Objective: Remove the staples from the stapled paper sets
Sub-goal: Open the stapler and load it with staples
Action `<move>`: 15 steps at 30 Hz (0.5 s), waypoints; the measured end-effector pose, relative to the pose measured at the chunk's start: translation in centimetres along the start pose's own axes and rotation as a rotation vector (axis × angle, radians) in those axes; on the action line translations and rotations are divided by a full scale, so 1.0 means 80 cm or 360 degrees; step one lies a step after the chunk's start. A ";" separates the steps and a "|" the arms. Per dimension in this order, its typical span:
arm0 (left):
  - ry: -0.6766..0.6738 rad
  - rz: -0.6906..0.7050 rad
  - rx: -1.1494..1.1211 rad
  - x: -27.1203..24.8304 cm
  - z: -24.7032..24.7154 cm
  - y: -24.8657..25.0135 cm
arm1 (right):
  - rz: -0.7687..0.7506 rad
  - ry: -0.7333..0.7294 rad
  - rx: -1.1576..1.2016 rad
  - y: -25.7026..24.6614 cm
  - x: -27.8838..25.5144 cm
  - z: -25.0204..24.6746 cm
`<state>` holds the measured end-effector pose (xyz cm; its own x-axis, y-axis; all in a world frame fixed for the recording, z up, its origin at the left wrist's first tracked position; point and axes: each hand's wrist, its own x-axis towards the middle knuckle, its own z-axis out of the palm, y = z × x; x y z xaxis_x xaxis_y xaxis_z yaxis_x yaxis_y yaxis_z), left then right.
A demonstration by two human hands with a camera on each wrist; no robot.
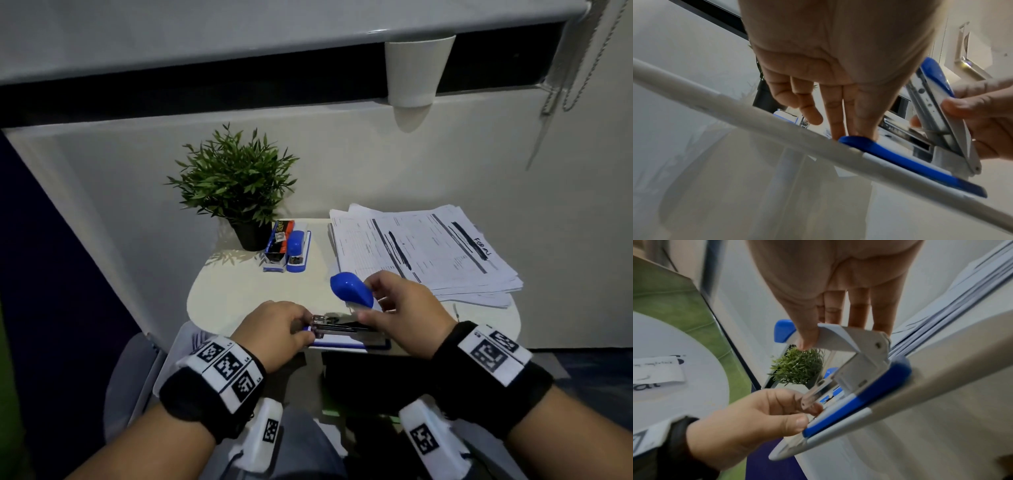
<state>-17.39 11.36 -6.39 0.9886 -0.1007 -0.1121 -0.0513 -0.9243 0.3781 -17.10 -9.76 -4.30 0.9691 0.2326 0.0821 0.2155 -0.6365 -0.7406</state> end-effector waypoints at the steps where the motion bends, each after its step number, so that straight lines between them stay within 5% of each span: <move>1: 0.0001 -0.0003 0.0010 -0.001 0.001 0.001 | -0.0008 -0.0005 0.0068 0.003 -0.002 0.000; 15: 0.0155 0.0118 0.0092 -0.013 0.013 0.007 | -0.0272 0.0057 -0.0208 0.012 -0.011 0.010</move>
<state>-18.59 10.56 -7.04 0.9907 -0.1358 0.0051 -0.1299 -0.9356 0.3282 -17.83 -9.99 -5.58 0.9203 0.3207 0.2242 0.3885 -0.6805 -0.6213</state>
